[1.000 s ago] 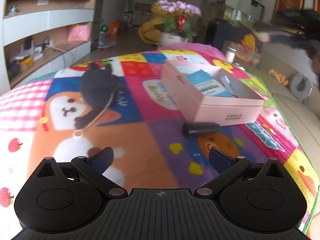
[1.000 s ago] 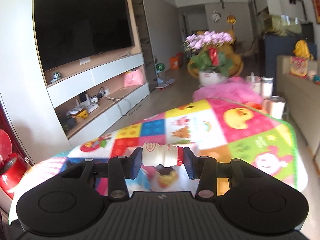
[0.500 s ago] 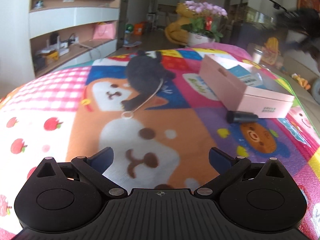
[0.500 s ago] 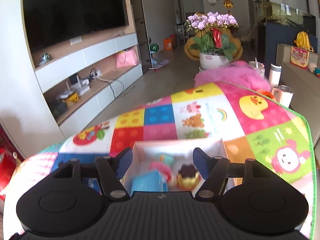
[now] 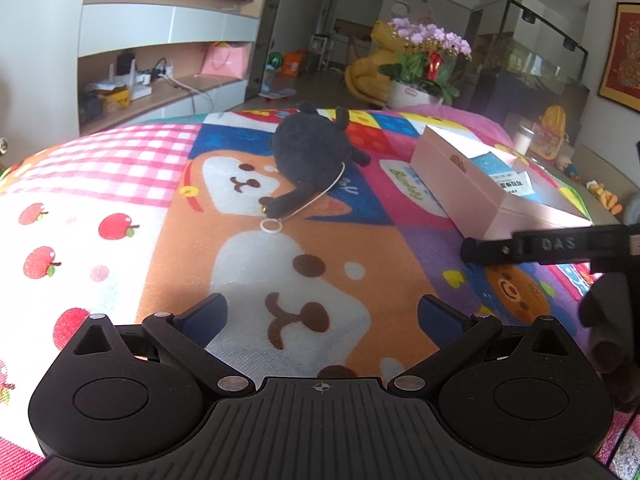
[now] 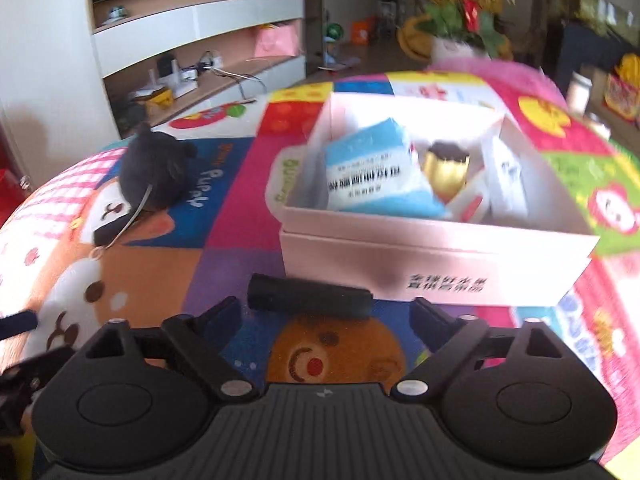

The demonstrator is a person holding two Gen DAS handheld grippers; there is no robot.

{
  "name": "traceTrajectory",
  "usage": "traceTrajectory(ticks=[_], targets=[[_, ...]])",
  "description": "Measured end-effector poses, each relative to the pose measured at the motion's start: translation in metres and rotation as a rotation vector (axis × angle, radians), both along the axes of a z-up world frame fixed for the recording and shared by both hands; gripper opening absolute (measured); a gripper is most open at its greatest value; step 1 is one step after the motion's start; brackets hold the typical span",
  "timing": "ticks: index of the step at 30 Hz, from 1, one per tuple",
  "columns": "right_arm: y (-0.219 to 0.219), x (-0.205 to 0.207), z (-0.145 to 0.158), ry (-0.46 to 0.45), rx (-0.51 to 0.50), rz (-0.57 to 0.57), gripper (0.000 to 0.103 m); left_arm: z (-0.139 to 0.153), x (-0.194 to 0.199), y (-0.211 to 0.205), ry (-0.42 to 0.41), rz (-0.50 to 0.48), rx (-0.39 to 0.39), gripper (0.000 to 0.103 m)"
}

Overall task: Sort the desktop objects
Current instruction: 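Grasp the black cylinder with the right gripper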

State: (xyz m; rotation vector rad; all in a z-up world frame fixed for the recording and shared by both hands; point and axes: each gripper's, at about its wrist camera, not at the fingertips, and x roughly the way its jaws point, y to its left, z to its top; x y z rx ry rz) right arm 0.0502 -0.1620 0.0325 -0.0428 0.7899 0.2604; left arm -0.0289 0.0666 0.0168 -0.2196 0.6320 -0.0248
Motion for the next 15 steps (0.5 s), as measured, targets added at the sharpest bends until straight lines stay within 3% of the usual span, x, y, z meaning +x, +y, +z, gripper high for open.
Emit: traceTrajectory(ticks=[4, 6, 8, 15], targets=[[0.009, 0.003, -0.006, -0.008, -0.002, -0.002, 0.100, 0.000, 0.001, 0.000, 0.004, 0.004, -0.001, 0.103], [0.013, 0.005, -0.010, -0.006, -0.016, 0.002, 0.092, -0.001, 0.000, 0.000, 0.004, 0.004, 0.000, 0.103], [0.013, 0.006, -0.012, 0.004, -0.024, -0.001, 0.076, -0.001, 0.001, 0.000, 0.005, 0.006, 0.001, 0.103], [-0.011, -0.020, -0.004, 0.004, 0.007, 0.015, 0.075, -0.001, 0.002, -0.002, 0.015, 0.008, 0.018, 0.103]])
